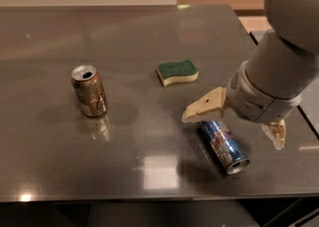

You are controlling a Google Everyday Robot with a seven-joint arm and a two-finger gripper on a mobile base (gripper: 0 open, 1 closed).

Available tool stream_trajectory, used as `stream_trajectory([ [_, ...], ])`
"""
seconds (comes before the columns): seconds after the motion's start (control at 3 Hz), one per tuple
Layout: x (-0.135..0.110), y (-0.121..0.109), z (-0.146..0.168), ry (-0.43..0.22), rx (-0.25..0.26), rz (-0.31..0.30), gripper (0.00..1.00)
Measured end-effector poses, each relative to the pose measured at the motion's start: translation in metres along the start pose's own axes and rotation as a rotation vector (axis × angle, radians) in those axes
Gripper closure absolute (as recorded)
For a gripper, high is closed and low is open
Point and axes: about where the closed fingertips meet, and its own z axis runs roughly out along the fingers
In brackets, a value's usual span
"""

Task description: Place redbull can upright

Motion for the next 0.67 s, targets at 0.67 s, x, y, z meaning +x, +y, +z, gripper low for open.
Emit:
stream_trajectory([
  [0.67,-0.0053,0.0045,0.0211,0.004,-0.049,-0.089,0.0],
])
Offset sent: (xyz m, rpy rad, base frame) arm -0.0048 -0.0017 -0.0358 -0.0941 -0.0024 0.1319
